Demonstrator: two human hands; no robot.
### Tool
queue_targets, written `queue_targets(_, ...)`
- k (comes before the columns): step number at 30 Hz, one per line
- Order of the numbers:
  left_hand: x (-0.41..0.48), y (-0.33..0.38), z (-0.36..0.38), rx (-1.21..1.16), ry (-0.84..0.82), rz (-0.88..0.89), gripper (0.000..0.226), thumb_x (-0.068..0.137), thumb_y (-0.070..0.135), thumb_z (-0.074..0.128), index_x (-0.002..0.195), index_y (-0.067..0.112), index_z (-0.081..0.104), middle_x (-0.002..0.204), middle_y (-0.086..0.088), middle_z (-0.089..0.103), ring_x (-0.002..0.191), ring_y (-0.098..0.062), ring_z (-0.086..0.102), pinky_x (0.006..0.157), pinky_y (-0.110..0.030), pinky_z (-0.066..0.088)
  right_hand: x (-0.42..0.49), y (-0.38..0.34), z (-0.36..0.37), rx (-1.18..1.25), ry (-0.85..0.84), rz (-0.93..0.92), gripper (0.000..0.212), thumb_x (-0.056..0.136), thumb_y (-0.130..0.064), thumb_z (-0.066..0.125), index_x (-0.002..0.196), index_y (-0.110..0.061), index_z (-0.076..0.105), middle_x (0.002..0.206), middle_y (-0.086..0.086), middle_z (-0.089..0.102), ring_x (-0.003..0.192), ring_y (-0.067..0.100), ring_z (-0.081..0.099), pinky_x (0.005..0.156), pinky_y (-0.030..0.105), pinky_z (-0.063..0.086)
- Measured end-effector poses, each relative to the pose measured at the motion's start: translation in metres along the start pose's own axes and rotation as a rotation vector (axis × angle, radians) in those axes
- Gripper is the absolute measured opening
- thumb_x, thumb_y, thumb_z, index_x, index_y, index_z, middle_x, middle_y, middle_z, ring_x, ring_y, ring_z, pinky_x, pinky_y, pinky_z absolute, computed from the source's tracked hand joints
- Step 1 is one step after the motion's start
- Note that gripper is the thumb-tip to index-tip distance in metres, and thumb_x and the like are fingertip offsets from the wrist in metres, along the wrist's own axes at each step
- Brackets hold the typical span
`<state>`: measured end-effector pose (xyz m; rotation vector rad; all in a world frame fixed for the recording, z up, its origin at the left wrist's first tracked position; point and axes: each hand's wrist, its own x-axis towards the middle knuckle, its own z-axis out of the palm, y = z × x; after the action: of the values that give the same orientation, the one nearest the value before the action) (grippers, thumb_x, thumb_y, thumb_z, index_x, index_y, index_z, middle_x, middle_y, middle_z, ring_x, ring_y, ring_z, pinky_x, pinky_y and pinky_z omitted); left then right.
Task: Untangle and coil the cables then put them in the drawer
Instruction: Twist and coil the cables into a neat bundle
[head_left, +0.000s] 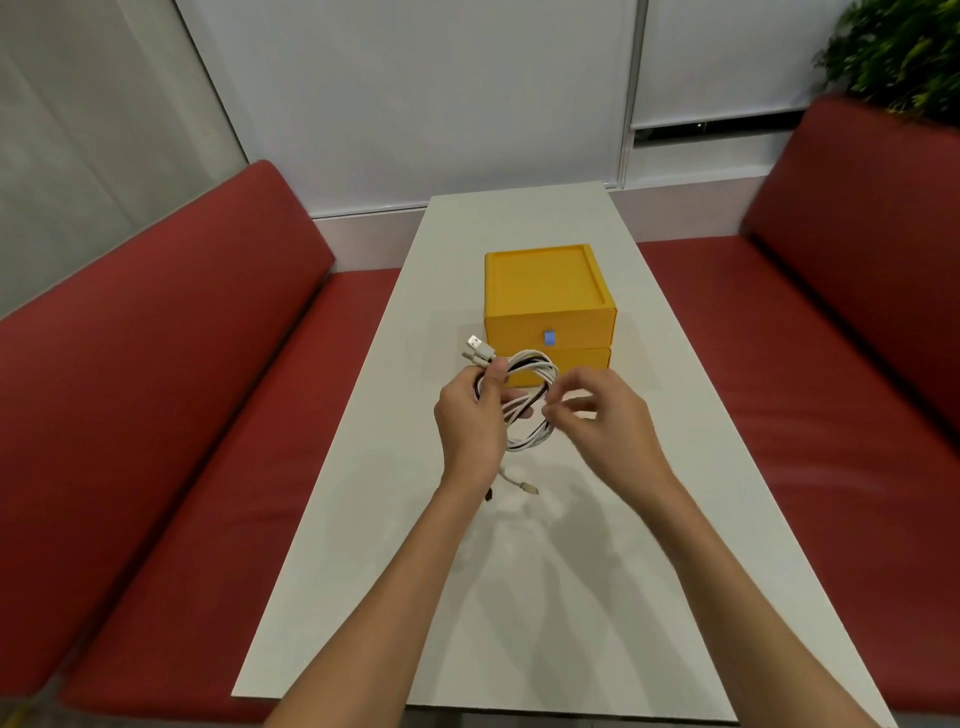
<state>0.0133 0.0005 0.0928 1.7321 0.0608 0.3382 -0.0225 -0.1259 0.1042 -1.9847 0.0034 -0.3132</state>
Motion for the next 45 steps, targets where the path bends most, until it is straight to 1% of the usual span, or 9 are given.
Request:
queue_targets(4, -0.008, 0.003, 0.005, 0.053, 0.066, 0.099, 0.034, 0.097, 0.037, 0.053, 0.084, 0.009, 0.065, 0.071, 0.004, 0.071, 0.069, -0.005, 0.066, 0.064, -0.011, 0.048, -0.008, -0.004, 0.018, -0.252, -0.032, 0.007, 0.022, 0.092, -0.017, 0.052, 0.092, -0.009, 0.072, 0.110, 0.006, 0.055, 0.122, 0.017, 0.045, 0.074, 0.017, 0.027)
queue_targets(8, -0.016, -0.003, 0.008, 0.065, 0.077, 0.201, 0.031, 0.097, 0.034, 0.054, 0.086, 0.008, 0.065, 0.069, 0.001, 0.068, 0.065, -0.012, 0.062, 0.057, -0.016, 0.045, -0.004, -0.014, 0.028, 0.387, 0.019, 0.360, 0.033, 0.091, -0.033, 0.056, 0.081, -0.008, 0.074, 0.082, 0.005, 0.069, 0.082, 0.016, 0.059, 0.071, 0.031, 0.043)
queue_targets(13, -0.015, -0.006, 0.007, 0.015, -0.006, 0.138, 0.028, 0.097, 0.034, 0.055, 0.086, 0.010, 0.068, 0.073, 0.001, 0.071, 0.069, -0.008, 0.066, 0.065, -0.018, 0.051, 0.000, -0.011, 0.023, 0.903, 0.079, 0.719, 0.010, 0.083, -0.017, 0.070, 0.091, -0.012, 0.072, 0.086, 0.001, 0.067, 0.096, 0.018, 0.058, 0.084, 0.041, 0.043)
queue_targets(21, 0.036, 0.005, -0.030, -0.221, 0.055, 0.075, 0.020, 0.098, 0.018, 0.055, 0.083, 0.015, 0.067, 0.071, -0.001, 0.065, 0.054, -0.005, 0.042, 0.055, -0.017, 0.039, -0.002, 0.009, -0.029, 0.742, -0.358, 0.509, 0.036, 0.096, -0.028, 0.049, 0.061, -0.021, 0.047, 0.070, -0.005, 0.050, 0.094, 0.013, 0.066, 0.088, 0.029, 0.037)
queue_targets(25, 0.045, 0.012, -0.032, -0.260, 0.039, 0.094, 0.020, 0.098, 0.018, 0.056, 0.083, 0.014, 0.068, 0.067, 0.004, 0.067, 0.055, -0.007, 0.042, 0.055, -0.018, 0.039, -0.005, 0.023, -0.044, 0.752, -0.468, 0.506, 0.030, 0.092, -0.031, 0.049, 0.069, -0.012, 0.045, 0.050, -0.005, 0.034, 0.041, 0.008, 0.031, 0.056, 0.020, 0.043)
queue_targets(30, 0.039, 0.014, -0.021, -0.376, 0.017, -0.003, 0.018, 0.097, 0.017, 0.056, 0.085, 0.011, 0.068, 0.069, 0.000, 0.066, 0.056, -0.008, 0.044, 0.055, -0.019, 0.040, -0.008, 0.039, -0.044, 0.528, -0.489, 0.451, 0.033, 0.087, -0.038, 0.054, 0.076, -0.007, 0.056, 0.056, -0.001, 0.047, 0.049, 0.013, 0.039, 0.060, 0.026, 0.038)
queue_targets(35, 0.031, 0.010, -0.011, -0.422, -0.058, -0.100, 0.019, 0.098, 0.020, 0.055, 0.091, 0.007, 0.067, 0.074, 0.001, 0.071, 0.054, -0.006, 0.049, 0.058, -0.023, 0.043, 0.002, 0.029, -0.041, 0.352, -0.530, 0.363, 0.042, 0.085, -0.043, 0.062, 0.120, -0.020, 0.058, 0.108, 0.009, 0.067, 0.072, 0.021, 0.065, 0.068, 0.028, 0.047)
queue_targets(41, 0.007, 0.011, -0.007, -0.513, -0.160, -0.316, 0.021, 0.099, 0.019, 0.052, 0.100, 0.004, 0.066, 0.086, -0.009, 0.071, 0.073, -0.013, 0.064, 0.070, -0.026, 0.053, 0.015, 0.009, -0.010, 0.395, -0.164, 0.201, 0.016, 0.092, -0.013, 0.061, 0.099, 0.001, 0.064, 0.078, 0.012, 0.056, 0.047, 0.011, 0.045, 0.054, 0.024, 0.049)
queue_targets(45, 0.007, -0.006, -0.036, -0.156, -0.052, -0.356, 0.021, 0.096, 0.023, 0.056, 0.115, 0.012, 0.057, 0.115, -0.006, 0.065, 0.099, -0.016, 0.065, 0.090, -0.032, 0.053, 0.016, 0.022, -0.022, 0.217, -0.165, 0.187, 0.014, 0.091, -0.012, 0.060, 0.086, -0.001, 0.067, 0.073, 0.012, 0.060, 0.050, 0.012, 0.045, 0.052, 0.023, 0.045)
